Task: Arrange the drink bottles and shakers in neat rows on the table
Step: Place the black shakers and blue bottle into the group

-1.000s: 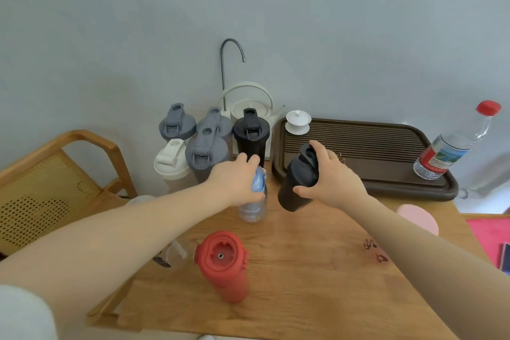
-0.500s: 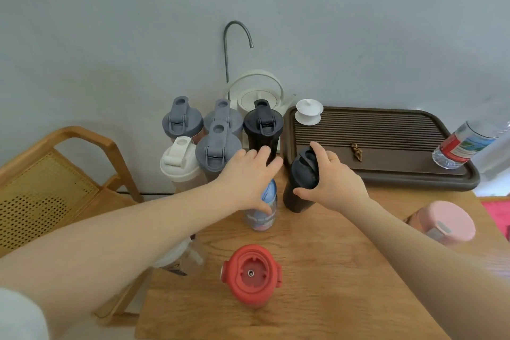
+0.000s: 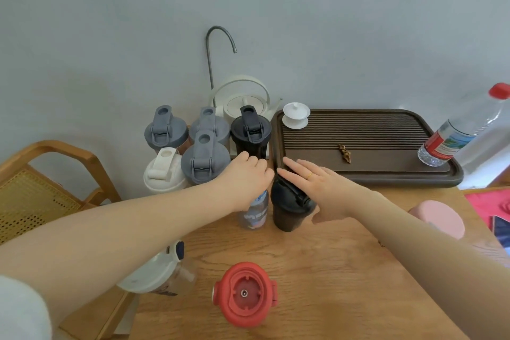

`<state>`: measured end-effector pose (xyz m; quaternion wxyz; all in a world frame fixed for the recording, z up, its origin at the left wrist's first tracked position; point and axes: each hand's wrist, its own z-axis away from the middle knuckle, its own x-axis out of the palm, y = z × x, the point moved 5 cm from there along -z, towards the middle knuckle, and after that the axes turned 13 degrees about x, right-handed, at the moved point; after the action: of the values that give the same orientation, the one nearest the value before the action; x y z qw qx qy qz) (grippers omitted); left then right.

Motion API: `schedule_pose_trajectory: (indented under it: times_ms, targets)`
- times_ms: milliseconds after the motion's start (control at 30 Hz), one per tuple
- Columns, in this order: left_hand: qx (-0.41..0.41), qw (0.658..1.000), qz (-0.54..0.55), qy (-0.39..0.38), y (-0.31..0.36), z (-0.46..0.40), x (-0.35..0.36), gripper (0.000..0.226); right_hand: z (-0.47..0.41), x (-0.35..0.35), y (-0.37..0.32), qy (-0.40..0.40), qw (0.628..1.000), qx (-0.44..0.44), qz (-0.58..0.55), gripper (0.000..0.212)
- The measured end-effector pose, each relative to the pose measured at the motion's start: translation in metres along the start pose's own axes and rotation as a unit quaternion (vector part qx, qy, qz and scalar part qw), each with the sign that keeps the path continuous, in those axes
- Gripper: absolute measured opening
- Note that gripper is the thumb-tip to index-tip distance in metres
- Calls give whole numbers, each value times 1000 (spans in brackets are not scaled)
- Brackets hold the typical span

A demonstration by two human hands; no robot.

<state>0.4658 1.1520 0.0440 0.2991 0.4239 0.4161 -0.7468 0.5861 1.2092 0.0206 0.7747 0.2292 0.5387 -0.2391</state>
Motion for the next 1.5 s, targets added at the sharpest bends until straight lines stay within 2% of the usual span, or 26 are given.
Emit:
schedule_pose_trajectory:
  times_ms: [133, 267, 433, 567, 700, 800, 900, 1033, 1133, 1233, 1300, 1400, 1500]
  targets:
    - [-33, 999, -28, 12, -4, -7, -1, 39, -8, -7, -3, 23, 1000, -17, -13, 107]
    - [-54, 996, -75, -1, -12, -12, 2, 26, -14, -3, -9, 20, 995, 9, -99, 109]
    - [-77, 994, -80, -9, -22, -13, 9, 31, -22, 2, -15, 40, 977, 61, -201, 106]
    - [-103, 995, 9, 11, -34, -7, 11, 44, -28, 5, -15, 74, 957, 112, -258, 97]
    - [-119, 992, 45, 7, -45, 0, 14, 34, -32, 3, -12, 77, 960, 98, -250, 90]
    - [-107, 993, 51, 0, -46, -2, 15, 34, -34, -1, -8, 78, 963, 119, -230, 88]
    - [-101, 991, 85, 2, -48, -2, 15, 44, -36, -5, -5, 92, 961, 145, -216, 87]
    - [-76, 985, 155, 29, -49, 9, -2, 66, -36, -9, -8, 96, 971, 136, -170, 87]
    - [-73, 971, 196, 120, -63, 38, -28, 64, -25, -13, -6, 104, 976, 123, -145, 87]
    - [-137, 939, 235, 210, -92, 79, -31, 65, -8, -9, -1, 102, 980, 99, -138, 89]
    - [-167, 932, 270, 174, -107, 98, -13, 74, -3, -2, -7, 74, 986, 77, -127, 91]
    - [-179, 926, 325, 64, -113, 109, 21, 95, -2, 1, -24, 54, 988, 52, -132, 90]
    - [-164, 919, 355, 56, -107, 108, 38, 105, -1, -7, -43, 57, 990, 37, -122, 89]
